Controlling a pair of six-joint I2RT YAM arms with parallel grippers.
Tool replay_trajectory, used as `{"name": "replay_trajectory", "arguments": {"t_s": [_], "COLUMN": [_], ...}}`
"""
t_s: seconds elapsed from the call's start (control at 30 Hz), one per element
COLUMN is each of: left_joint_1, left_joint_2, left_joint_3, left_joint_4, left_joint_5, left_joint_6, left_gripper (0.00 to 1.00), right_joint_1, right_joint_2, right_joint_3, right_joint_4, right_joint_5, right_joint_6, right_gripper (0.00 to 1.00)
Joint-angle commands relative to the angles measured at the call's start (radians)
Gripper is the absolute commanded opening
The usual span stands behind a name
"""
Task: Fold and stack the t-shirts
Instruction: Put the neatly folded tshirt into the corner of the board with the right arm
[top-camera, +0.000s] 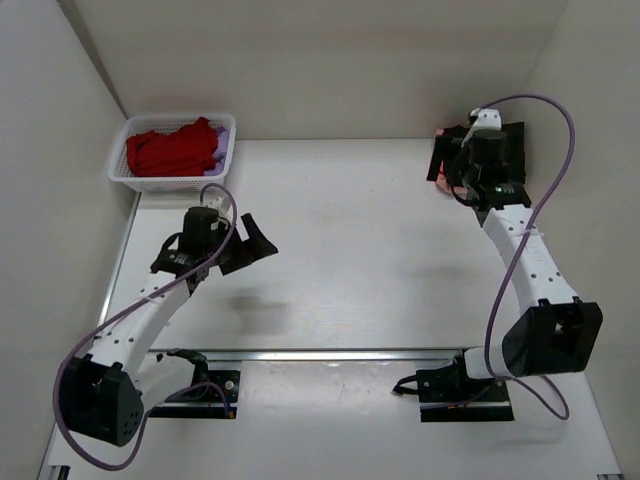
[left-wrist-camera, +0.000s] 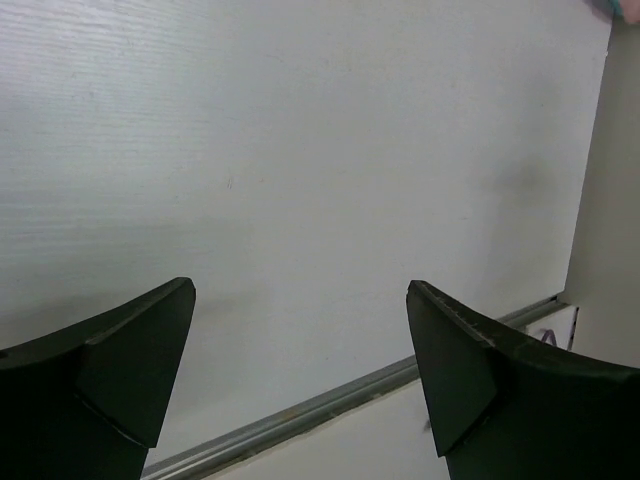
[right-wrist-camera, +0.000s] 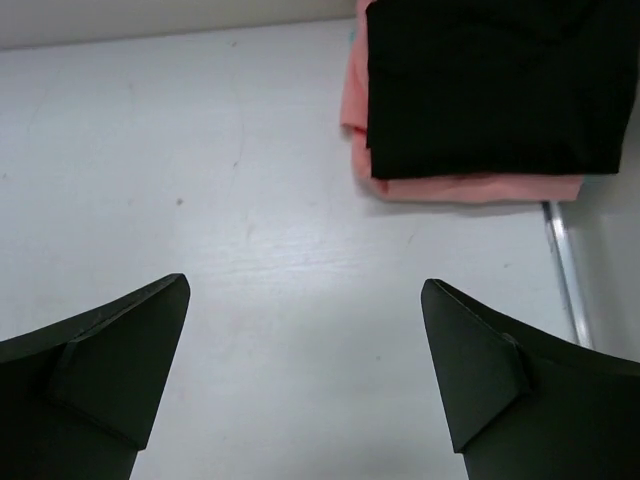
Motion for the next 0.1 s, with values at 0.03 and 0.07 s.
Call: {"name": "replay_trajectory", "arguments": {"t_s": [0.03,0.07], "left_joint_1": [-0.034,-0.043], "left_joint_2": [-0.022,-0.023], "left_joint_3": [0.025,0.039], "left_joint_4": [-0.048,-0.069], "left_joint_5": [-0.106,-0.148], "left_joint_6": [0.045,0.061], "left_gripper": [0.99,0.98], "right_joint_1": [0.033,0.037], "right_joint_2": [-0.150,-0.157], "right_joint_3": [-0.112,-0.132], "right_joint_4": [-0.005,-0.015], "right_joint_5": [-0.004,-0.015], "right_joint_6": [-0.006,0.005], "right_gripper": [0.99,1.00]}}
